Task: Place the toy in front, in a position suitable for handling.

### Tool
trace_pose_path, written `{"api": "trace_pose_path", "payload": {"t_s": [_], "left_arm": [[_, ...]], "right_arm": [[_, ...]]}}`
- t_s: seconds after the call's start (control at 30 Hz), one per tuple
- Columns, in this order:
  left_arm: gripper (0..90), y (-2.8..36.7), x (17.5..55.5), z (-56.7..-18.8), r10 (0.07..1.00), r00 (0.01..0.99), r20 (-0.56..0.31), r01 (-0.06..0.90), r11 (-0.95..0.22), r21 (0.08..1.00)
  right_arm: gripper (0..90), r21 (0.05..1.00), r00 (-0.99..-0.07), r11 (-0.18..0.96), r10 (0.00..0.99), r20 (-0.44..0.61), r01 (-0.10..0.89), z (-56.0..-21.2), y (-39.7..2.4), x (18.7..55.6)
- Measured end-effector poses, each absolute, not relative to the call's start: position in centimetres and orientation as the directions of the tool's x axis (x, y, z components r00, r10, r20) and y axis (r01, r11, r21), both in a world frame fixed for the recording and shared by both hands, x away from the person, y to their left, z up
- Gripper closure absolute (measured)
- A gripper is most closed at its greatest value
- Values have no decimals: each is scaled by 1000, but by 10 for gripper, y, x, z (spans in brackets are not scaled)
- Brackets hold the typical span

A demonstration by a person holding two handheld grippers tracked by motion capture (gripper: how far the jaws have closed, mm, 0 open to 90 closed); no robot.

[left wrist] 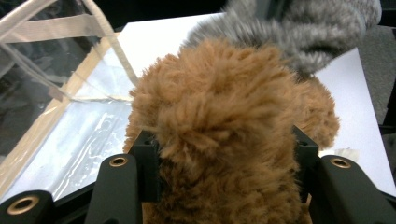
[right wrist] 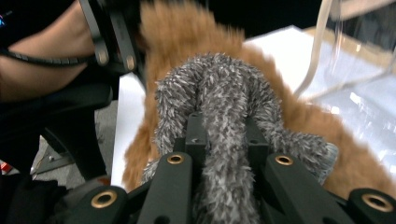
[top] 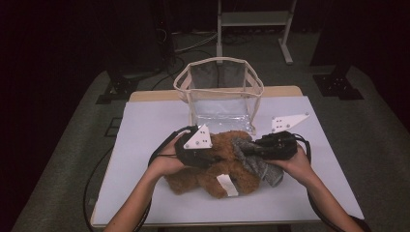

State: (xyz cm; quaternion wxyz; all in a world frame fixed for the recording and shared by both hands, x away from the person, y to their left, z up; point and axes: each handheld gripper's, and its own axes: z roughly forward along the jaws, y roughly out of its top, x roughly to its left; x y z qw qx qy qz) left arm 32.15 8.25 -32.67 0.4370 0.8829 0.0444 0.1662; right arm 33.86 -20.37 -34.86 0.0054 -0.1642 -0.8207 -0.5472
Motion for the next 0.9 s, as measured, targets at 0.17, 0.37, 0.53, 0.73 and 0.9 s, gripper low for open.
{"api": "trace_pose_path", "payload": {"t_s": [0.17,0.37,0.53,0.73,0.9], "left_arm": [[459,84,319,-329,207,945,252,-71,-623,779],[459,80,316,-324,196,947,253,-83,-613,786],[458,80,317,-323,195,948,252,-79,-623,778],[455,68,317,-330,160,960,231,-80,-635,769],[450,52,319,-333,128,964,235,-94,-661,744]], "right_arm": [[772,876,-932,364,291,216,317,-365,-209,340],[773,900,-934,324,301,195,292,-348,-205,348],[771,862,-928,386,304,216,328,-365,-210,342],[770,833,-906,413,359,223,368,-375,-241,333],[769,822,-867,396,451,214,409,-372,-286,323]]}}
